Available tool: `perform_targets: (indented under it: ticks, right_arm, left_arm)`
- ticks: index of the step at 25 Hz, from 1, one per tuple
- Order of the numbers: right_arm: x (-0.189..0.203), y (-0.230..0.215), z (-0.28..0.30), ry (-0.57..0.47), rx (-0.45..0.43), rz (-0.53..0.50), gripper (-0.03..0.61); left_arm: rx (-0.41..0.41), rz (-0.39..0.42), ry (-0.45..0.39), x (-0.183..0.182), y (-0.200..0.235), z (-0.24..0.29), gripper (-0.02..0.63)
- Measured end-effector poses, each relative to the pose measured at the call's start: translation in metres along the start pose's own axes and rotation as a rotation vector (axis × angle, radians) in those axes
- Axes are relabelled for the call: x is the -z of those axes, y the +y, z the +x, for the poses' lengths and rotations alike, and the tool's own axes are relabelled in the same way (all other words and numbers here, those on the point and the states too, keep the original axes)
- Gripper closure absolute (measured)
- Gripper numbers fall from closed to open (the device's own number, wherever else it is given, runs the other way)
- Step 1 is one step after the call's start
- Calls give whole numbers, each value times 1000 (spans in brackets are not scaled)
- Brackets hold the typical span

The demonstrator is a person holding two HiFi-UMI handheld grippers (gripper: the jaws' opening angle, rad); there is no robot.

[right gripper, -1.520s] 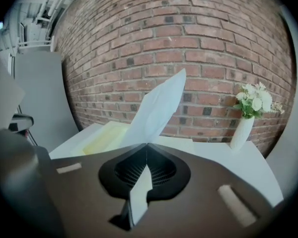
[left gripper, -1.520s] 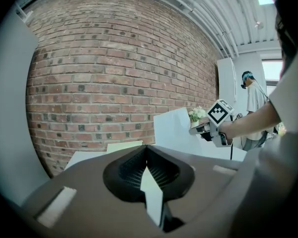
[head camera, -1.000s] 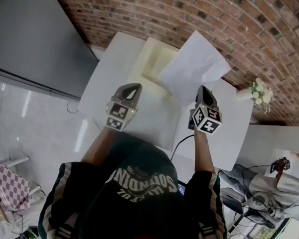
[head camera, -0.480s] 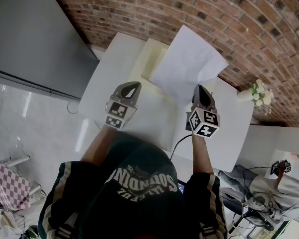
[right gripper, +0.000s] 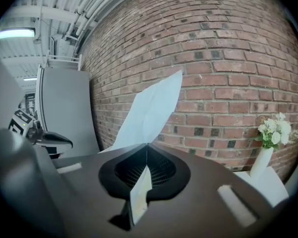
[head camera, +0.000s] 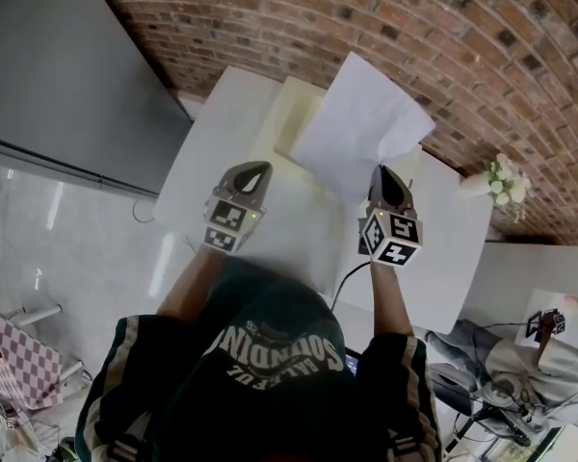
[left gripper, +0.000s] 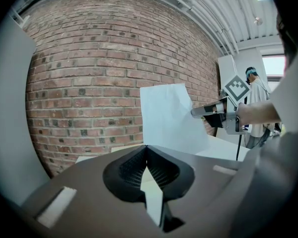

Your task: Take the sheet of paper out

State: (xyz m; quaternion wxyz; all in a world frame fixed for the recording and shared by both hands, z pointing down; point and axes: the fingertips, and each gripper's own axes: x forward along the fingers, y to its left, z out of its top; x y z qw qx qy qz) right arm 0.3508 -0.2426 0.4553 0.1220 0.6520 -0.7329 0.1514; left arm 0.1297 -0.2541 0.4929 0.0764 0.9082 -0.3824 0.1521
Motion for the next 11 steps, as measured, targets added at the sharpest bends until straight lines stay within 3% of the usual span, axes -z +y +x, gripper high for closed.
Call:
perform_targets:
  ticks: [11]
  right_arm:
    - [7,5,4,12,1,1,577]
  left_arm:
    - [2,12,17,8,3,-1,603]
